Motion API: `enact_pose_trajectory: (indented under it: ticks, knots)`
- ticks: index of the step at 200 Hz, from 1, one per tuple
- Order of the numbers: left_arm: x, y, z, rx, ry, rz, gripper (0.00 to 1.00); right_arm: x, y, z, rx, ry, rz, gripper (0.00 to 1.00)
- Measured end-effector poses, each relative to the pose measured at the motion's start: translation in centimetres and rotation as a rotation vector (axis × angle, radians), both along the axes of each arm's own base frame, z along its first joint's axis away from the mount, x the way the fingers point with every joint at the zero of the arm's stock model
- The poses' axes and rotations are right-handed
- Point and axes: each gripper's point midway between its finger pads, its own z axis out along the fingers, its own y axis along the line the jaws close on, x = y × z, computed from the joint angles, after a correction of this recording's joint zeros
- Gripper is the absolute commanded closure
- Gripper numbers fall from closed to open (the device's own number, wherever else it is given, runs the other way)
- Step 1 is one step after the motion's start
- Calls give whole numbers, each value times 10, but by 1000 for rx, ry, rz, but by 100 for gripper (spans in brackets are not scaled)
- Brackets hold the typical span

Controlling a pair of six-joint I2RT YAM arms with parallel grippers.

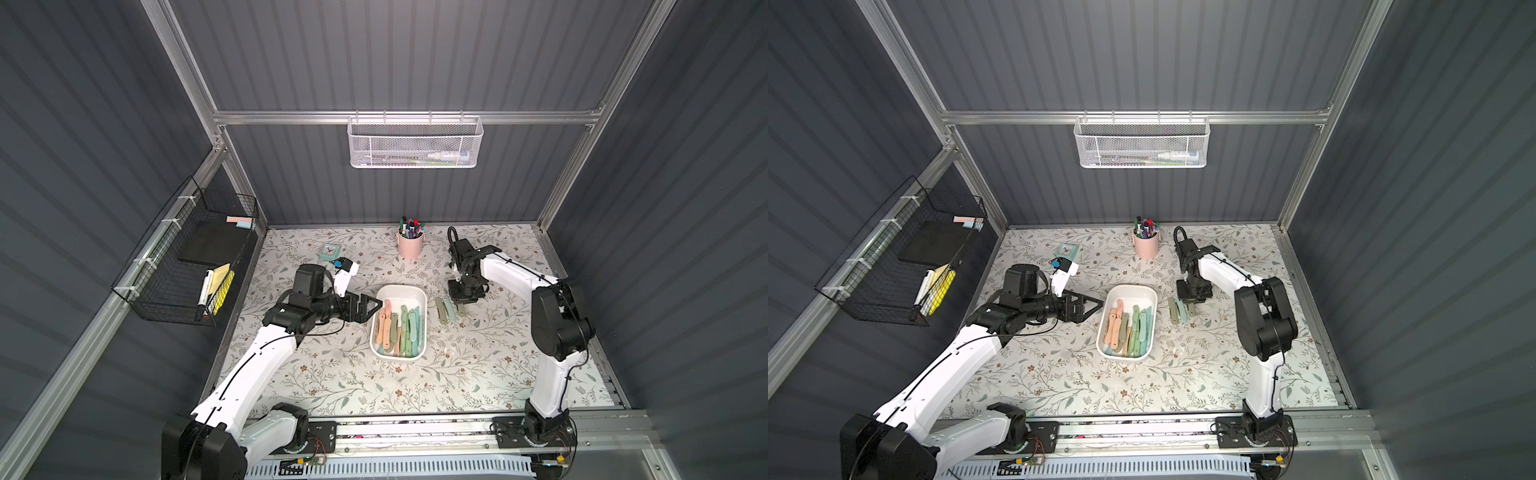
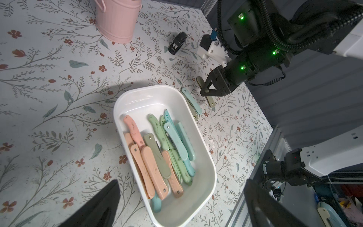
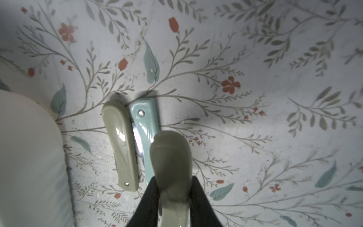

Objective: Take the fruit knife out of the storage box
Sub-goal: Place the fruit knife at the center of the board.

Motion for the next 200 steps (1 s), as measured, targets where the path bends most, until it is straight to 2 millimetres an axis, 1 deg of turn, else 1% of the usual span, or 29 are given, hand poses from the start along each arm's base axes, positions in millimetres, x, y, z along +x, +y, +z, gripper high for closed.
enact_pose_trajectory:
  ticks: [24,42,85,134,152,200]
  knots:
    - [1,2,-1,8,1,9,1,1,-1,-21,-17,37,3,77]
    - [1,2,-2,11,2,12,1,3,-1,-31,-25,51,0,77]
    - [1,2,-1,11,1,13,1,15,3,-28,1,34,-12,76]
    - [1,2,-1,12,0,12,1,13,9,-29,37,52,-43,72]
    - [1,2,-1,12,0,12,1,13,9,-28,43,56,-52,70]
    - [1,3,-2,14,-1,14,1,12,8,-28,44,65,-56,67]
